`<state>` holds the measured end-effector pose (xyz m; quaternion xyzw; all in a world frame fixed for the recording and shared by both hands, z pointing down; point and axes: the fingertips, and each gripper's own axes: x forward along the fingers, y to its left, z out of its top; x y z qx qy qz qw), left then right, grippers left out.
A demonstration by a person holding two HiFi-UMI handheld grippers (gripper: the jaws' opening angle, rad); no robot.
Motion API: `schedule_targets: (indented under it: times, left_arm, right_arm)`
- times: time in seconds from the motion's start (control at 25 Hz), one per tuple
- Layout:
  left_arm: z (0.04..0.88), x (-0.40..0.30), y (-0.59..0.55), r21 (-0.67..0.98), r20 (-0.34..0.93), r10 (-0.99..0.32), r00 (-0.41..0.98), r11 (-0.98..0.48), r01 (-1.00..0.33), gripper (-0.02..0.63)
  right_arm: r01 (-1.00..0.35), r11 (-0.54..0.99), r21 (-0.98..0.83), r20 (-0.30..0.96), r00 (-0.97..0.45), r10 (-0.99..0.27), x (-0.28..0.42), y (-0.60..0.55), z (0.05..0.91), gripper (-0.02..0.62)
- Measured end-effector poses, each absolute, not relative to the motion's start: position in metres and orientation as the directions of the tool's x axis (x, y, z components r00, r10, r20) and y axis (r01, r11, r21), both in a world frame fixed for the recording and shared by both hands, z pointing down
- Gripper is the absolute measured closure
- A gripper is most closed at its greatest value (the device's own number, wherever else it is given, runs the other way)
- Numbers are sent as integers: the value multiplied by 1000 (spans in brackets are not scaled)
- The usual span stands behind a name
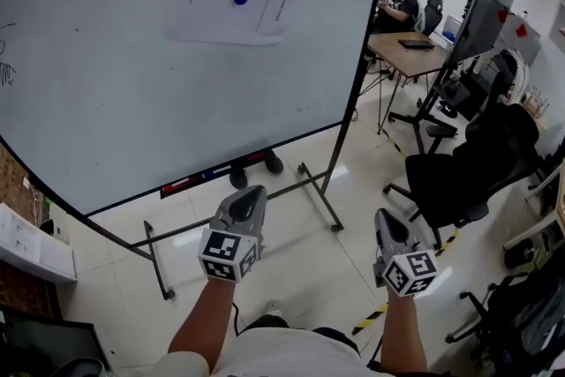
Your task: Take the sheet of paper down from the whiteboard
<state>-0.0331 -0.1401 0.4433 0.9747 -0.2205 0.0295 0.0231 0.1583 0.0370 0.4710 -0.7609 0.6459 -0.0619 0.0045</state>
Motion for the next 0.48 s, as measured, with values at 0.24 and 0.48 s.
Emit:
schedule_targets:
  times: [0.24, 0.48]
  left_arm:
    - [441, -42, -199, 34, 69, -467, 881, -882, -470, 600]
    - [451, -31, -230, 52, 90, -491, 866, -867, -496, 600]
  right_arm:
    - [-986, -146, -78, 81, 140, -987, 164, -24, 463, 589]
    - [-990, -115, -85, 73, 109, -991, 182, -64, 460, 589]
